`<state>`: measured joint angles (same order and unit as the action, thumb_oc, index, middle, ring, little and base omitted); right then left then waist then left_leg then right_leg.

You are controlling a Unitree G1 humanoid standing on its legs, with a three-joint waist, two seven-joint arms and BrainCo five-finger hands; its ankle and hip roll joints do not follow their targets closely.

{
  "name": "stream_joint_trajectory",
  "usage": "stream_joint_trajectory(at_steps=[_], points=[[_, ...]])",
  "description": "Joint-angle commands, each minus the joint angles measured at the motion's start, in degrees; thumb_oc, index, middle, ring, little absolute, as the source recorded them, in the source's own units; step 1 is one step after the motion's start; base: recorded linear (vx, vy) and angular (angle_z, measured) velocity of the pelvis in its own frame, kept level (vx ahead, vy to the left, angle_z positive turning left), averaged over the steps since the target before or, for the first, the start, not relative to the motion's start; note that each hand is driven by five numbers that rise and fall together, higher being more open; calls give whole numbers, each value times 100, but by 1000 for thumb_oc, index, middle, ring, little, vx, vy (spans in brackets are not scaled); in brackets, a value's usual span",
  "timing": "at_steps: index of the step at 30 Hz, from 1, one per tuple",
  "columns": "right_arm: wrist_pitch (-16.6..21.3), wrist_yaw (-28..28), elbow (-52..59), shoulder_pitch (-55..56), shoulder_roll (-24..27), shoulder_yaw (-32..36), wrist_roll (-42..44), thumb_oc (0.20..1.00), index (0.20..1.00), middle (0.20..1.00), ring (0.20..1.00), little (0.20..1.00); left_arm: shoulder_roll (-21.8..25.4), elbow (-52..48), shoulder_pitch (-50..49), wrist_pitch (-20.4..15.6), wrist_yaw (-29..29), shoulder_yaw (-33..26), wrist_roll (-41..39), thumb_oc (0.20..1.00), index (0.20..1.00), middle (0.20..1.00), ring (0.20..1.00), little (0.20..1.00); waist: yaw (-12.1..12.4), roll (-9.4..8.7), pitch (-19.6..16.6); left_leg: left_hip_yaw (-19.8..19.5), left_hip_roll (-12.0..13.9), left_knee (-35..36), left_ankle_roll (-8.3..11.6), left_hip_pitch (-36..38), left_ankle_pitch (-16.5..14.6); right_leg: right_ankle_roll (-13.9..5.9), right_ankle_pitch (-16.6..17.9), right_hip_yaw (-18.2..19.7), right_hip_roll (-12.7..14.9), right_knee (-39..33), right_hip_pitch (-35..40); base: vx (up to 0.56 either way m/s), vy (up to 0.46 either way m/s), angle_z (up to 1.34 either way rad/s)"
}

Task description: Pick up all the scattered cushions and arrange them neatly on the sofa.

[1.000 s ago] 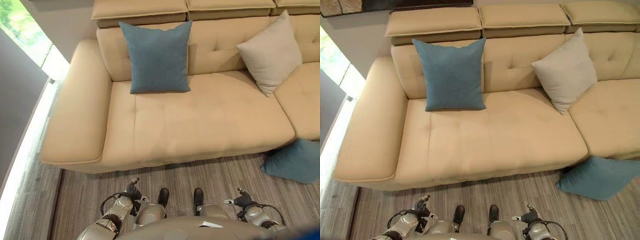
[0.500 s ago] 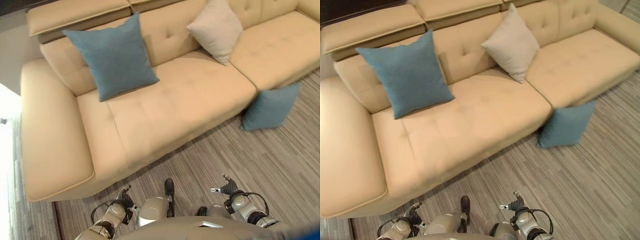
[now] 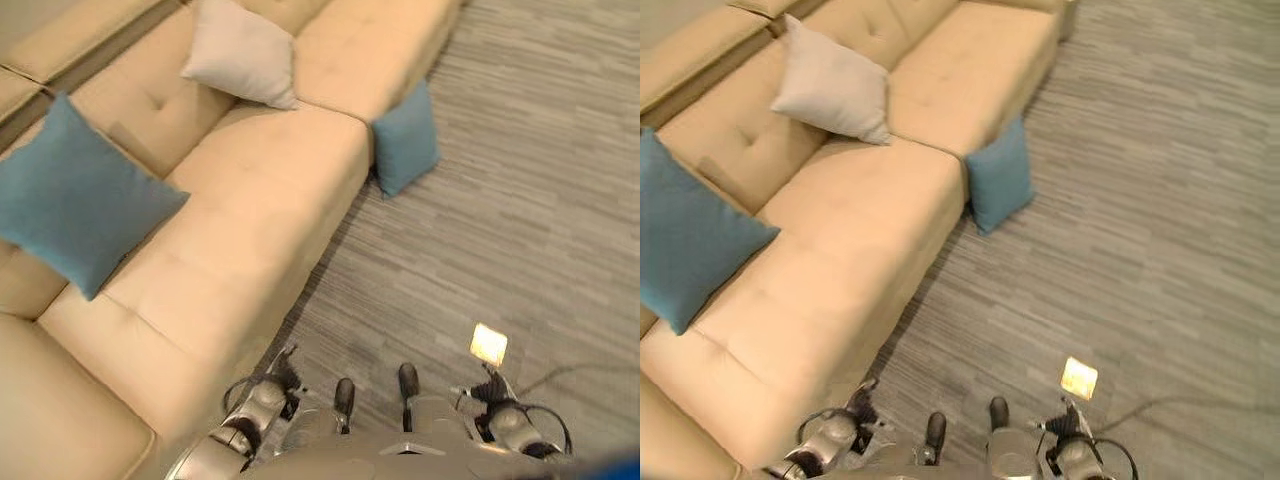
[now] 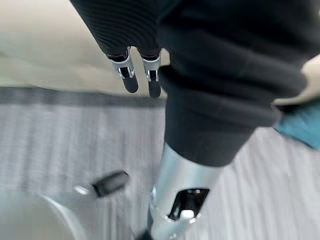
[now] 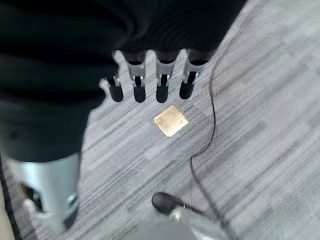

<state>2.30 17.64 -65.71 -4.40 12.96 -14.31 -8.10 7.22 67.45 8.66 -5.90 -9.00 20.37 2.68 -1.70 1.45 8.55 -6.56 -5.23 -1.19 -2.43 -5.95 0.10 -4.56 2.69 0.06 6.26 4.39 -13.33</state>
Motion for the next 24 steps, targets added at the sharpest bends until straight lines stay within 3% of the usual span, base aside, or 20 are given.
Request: stream_joint_trajectory(at_steps=[1, 2, 3, 4, 8, 11, 24], points=[[60, -41, 291, -51, 11, -154, -110, 1000, 1000, 1000, 1000, 1000, 285, 3, -193, 9, -17, -73, -168, 1000, 1000, 1000, 1000, 1000, 449, -41, 52, 137, 22, -625, 203, -262, -575, -591, 128, -1076, 168, 140, -85, -152, 107, -83], [57, -42, 295, -49, 12, -153, -111, 1000, 1000, 1000, 1000, 1000, 285, 1, -194, 10, -16, -72, -168, 1000, 1000, 1000, 1000, 1000, 450, -40, 65, 138, 22, -626, 203, -247, -581, -592, 114, -1074, 169, 158, -78, -160, 107, -95], [66, -42, 312, -37, 8, -149, -126, 1000, 1000, 1000, 1000, 1000, 316, 12, -201, 11, -18, -105, -162, 1000, 1000, 1000, 1000, 1000, 478, -28, 61, 240, 54, -612, 194, -250, -548, -553, 36, -1394, 247, 244, -52, -79, 3, -110], [86, -65, -348, -268, 460, 176, 223, 1000, 1000, 1000, 1000, 1000, 398, 45, -180, -89, 80, -149, -106, 1000, 1000, 1000, 1000, 1000, 552, -67, -6, 282, 98, -541, 154, -197, -490, -445, -92, -1649, 242, 477, 30, -94, -4, -95], [222, -308, -525, -62, 255, 271, 508, 1000, 1000, 1000, 1000, 1000, 357, 247, -334, 18, 141, -228, 28, 1000, 1000, 1000, 1000, 1000, 681, -97, -195, 776, 257, -266, 119, -200, -332, -411, -342, -1752, 185, 339, 532, -69, -52, -58], [215, -396, -580, 114, 183, 130, 523, 1000, 1000, 1000, 1000, 1000, 182, 261, -431, 1, 192, -216, -35, 1000, 1000, 1000, 1000, 1000, 693, -79, -321, 914, 363, -65, 197, -21, -253, -375, -262, -1512, -31, -305, 806, 70, -190, -120], [256, -356, -805, 464, 248, 429, 795, 1000, 1000, 1000, 1000, 1000, 47, 229, -437, 34, 246, 11, 29, 1000, 1000, 1000, 1000, 1000, 451, 71, -438, 863, 548, 75, 432, 343, -167, -258, -308, -1501, -309, -858, 1381, 34, -86, -2]])
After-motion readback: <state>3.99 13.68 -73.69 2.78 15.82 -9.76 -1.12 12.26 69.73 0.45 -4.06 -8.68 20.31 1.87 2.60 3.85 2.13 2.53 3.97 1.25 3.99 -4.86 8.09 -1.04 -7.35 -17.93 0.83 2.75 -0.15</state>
